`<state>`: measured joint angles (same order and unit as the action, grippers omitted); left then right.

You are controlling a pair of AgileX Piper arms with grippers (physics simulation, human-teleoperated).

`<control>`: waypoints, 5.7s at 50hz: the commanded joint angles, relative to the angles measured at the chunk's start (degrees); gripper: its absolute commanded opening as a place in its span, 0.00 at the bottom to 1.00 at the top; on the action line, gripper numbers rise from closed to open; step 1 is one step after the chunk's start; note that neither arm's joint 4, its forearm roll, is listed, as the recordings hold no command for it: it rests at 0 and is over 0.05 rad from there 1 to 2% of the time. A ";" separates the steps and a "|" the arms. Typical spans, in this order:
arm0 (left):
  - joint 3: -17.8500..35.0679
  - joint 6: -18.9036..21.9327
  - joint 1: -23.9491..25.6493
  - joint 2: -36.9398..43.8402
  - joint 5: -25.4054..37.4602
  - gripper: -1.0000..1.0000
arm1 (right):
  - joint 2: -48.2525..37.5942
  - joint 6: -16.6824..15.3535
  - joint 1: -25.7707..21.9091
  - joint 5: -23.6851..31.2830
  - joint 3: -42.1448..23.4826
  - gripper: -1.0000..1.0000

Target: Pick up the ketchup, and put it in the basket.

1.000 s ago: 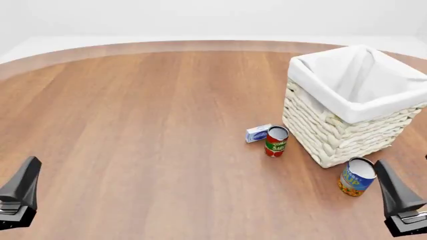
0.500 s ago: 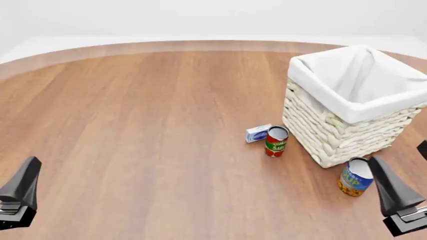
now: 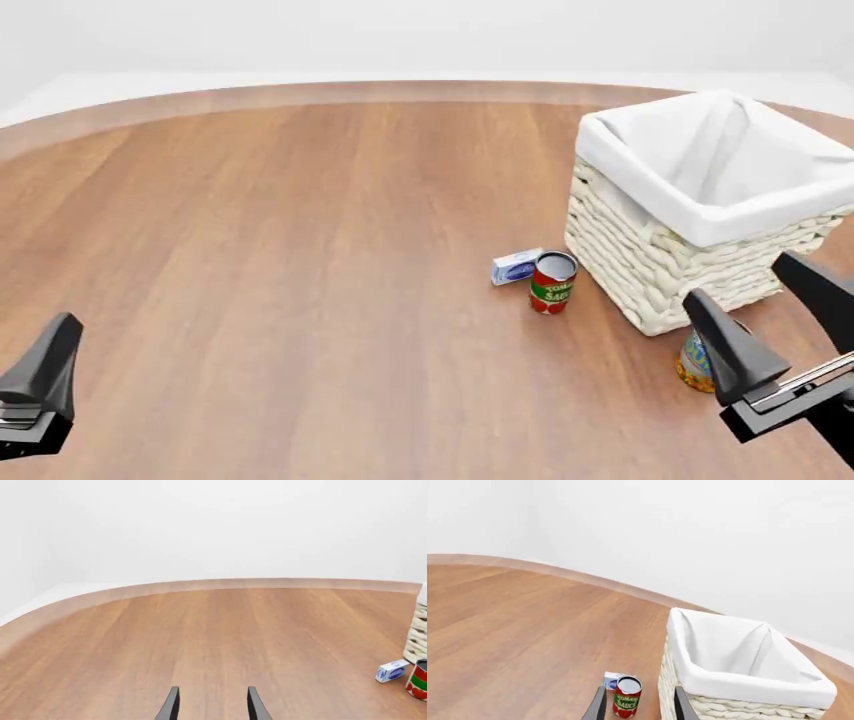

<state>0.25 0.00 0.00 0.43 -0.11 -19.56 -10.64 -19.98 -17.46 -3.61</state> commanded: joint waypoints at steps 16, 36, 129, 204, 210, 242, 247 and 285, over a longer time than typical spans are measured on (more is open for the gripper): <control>0.00 0.00 0.00 0.00 0.00 1.00 | -26.33 -2.38 -9.19 -22.44 -2.33 1.00; 0.00 0.00 0.00 0.00 0.00 1.00 | -38.54 -3.09 -14.67 -29.94 -5.67 1.00; 0.00 0.00 0.00 0.00 0.00 1.00 | -71.45 -0.48 -46.31 -25.48 -33.83 1.00; 0.00 0.00 0.00 0.00 0.00 1.00 | -83.23 12.26 -55.42 -20.30 -46.90 1.00; 0.00 0.00 0.00 0.00 0.00 1.00 | -84.65 11.64 -56.16 -19.85 -48.12 1.00; 0.00 0.00 0.00 0.00 0.00 1.00 | -88.60 15.42 -57.82 -18.89 -51.67 1.00; 0.00 0.00 0.00 0.00 0.00 1.00 | -89.41 16.02 -57.63 -18.70 -52.04 1.00; 0.00 0.00 0.00 0.00 0.00 1.00 | -94.92 18.38 -58.74 -16.92 -54.86 1.00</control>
<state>0.25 0.00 0.00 0.43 -0.11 -113.84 7.22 -78.61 -34.56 -58.12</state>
